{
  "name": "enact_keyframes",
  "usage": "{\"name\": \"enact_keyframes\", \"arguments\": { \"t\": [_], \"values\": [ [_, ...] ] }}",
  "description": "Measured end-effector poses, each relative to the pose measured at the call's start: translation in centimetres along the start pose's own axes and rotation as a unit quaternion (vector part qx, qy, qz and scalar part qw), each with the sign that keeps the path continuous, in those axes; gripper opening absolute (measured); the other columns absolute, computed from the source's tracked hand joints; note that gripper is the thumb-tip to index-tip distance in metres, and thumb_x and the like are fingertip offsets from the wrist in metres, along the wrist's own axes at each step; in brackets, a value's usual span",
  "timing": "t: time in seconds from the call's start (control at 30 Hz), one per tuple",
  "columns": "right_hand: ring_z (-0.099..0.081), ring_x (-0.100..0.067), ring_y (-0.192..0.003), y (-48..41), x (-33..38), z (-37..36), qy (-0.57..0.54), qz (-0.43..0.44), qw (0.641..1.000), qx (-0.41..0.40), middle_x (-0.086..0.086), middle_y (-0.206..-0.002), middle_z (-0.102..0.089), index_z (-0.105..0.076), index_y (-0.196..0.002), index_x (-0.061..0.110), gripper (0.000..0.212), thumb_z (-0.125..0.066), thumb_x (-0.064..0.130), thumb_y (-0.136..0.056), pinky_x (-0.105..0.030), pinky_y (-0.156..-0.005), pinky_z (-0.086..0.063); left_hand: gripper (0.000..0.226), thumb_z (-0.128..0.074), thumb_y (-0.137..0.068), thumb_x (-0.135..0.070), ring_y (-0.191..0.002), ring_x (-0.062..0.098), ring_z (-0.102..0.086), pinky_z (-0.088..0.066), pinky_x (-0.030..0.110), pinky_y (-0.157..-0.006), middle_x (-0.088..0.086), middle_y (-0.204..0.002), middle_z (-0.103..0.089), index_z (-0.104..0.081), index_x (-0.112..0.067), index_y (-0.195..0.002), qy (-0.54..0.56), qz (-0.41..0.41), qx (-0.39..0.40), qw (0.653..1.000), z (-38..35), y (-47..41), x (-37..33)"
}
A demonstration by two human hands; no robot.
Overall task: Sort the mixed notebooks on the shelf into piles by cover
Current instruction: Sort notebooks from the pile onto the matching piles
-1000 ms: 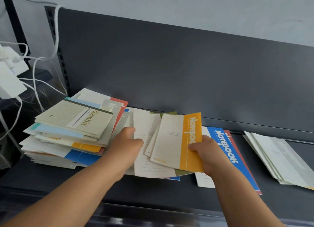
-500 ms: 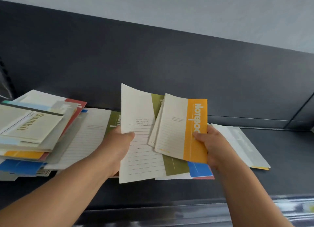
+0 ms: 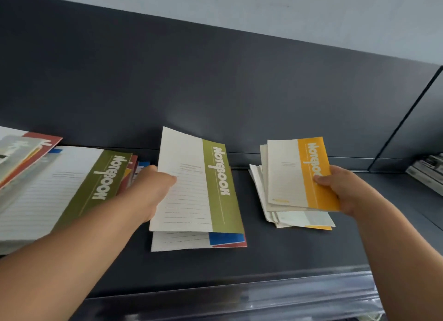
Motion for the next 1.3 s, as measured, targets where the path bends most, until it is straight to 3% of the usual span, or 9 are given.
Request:
{"name": "enact_keyframes", "arguments": {
  "t": [0.13,0.27,0.4,0.47,0.63,0.8,0.97,1.13,1.3],
  "values": [
    [-0.065,-0.036,-0.103,-2.5,-1.5,1.3,0.060,-0.021,0.998,0.007,-0.010,-0.117,-0.068,-0.055,-0.130,0.014,0.034,-0.060,0.013,-0.097,-0.059,-0.098,-0.048,0.014,-0.056,-0.097,-0.009,-0.069,0.014,-0.047,-0.041,0.032,-0.063,0.000,-0.084,-0.051,-0.050,-0.009,-0.109,-0.048,-0.002,-0.027,0.998,-1.1,-0.5,0.6],
    [-0.060,-0.032,-0.097,-3.5,-2.2,0.8,0.190,-0.006,0.981,-0.033,-0.010,-0.110,-0.062,-0.055,-0.132,0.009,0.039,-0.063,0.010,-0.094,-0.044,-0.088,-0.049,0.025,-0.057,-0.093,-0.009,-0.079,0.022,-0.056,-0.043,0.031,-0.055,0.010,-0.103,-0.060,-0.052,-0.005,-0.117,-0.150,-0.004,-0.038,0.988,-1.6,-1.8,1.5],
    [-0.058,-0.029,-0.100,-3.5,-2.4,0.0,0.304,0.026,0.949,-0.079,-0.008,-0.113,-0.060,-0.050,-0.139,0.012,0.056,-0.071,0.016,-0.088,-0.038,-0.081,-0.047,0.036,-0.062,-0.085,-0.010,-0.087,0.024,-0.060,-0.046,0.030,-0.054,0.007,-0.105,-0.059,-0.047,-0.012,-0.117,-0.339,-0.056,-0.070,0.937,-1.8,-2.4,2.1],
    [-0.057,-0.032,-0.113,-3.3,-2.6,-0.6,0.331,0.027,0.939,-0.089,-0.011,-0.131,-0.058,-0.042,-0.145,0.014,0.065,-0.071,0.016,-0.087,-0.039,-0.084,-0.050,0.046,-0.067,-0.081,-0.012,-0.098,0.026,-0.057,-0.048,0.030,-0.062,0.007,-0.112,-0.056,-0.045,-0.015,-0.121,-0.422,-0.093,-0.090,0.897,-2.0,-2.1,2.0],
    [-0.044,-0.038,-0.126,-1.4,-0.9,-3.1,0.402,0.059,0.905,-0.127,-0.014,-0.139,-0.048,-0.042,-0.143,0.016,0.057,-0.062,0.016,-0.089,-0.047,-0.097,-0.044,0.053,-0.067,-0.084,-0.025,-0.124,0.026,-0.044,-0.043,0.036,-0.092,0.004,-0.133,-0.048,-0.039,-0.020,-0.129,-0.503,-0.166,-0.073,0.845,-1.4,-0.8,1.3],
    [-0.039,-0.036,-0.132,2.7,3.3,-10.3,0.377,0.173,0.906,-0.081,-0.013,-0.145,-0.045,-0.044,-0.142,0.013,0.051,-0.059,0.023,-0.095,-0.042,-0.104,-0.036,0.073,-0.057,-0.092,-0.039,-0.145,0.025,-0.021,-0.023,0.037,-0.115,0.005,-0.156,-0.027,-0.019,-0.017,-0.151,-0.509,-0.227,-0.076,0.827,2.2,0.5,0.1],
    [-0.046,-0.029,-0.128,8.2,7.2,-20.0,0.312,0.263,0.913,0.020,-0.010,-0.143,-0.048,-0.046,-0.143,0.014,0.047,-0.054,0.021,-0.097,-0.035,-0.101,-0.039,0.068,-0.054,-0.094,-0.044,-0.143,0.022,-0.028,-0.027,0.037,-0.114,0.000,-0.156,-0.028,-0.021,-0.022,-0.150,-0.506,-0.237,-0.116,0.821,8.5,1.2,0.0],
    [-0.047,-0.021,-0.133,13.0,9.0,-28.9,0.272,0.288,0.911,0.115,0.000,-0.151,-0.043,-0.041,-0.147,0.022,0.046,-0.049,0.028,-0.102,-0.031,-0.104,-0.040,0.070,-0.047,-0.096,-0.050,-0.148,0.023,-0.018,-0.019,0.040,-0.119,0.002,-0.161,-0.018,-0.017,-0.023,-0.153,-0.542,-0.186,-0.116,0.811,14.9,0.9,1.3],
    [-0.056,-0.016,-0.105,15.1,8.7,-34.8,0.218,0.232,0.933,0.167,0.001,-0.128,-0.058,-0.049,-0.136,0.017,0.038,-0.051,0.031,-0.101,-0.025,-0.077,-0.044,0.073,-0.033,-0.095,-0.063,-0.151,0.023,-0.008,-0.010,0.041,-0.121,0.001,-0.164,-0.011,-0.015,-0.024,-0.154,-0.574,-0.154,-0.020,0.804,18.4,0.8,3.7]
  ]
}}
Point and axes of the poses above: each hand's wrist, its own y-axis away from the middle knuckle, its own z-axis out of the back of the hand, x = y × z, the point moved 4 cm from there along -y, towards the middle knuckle
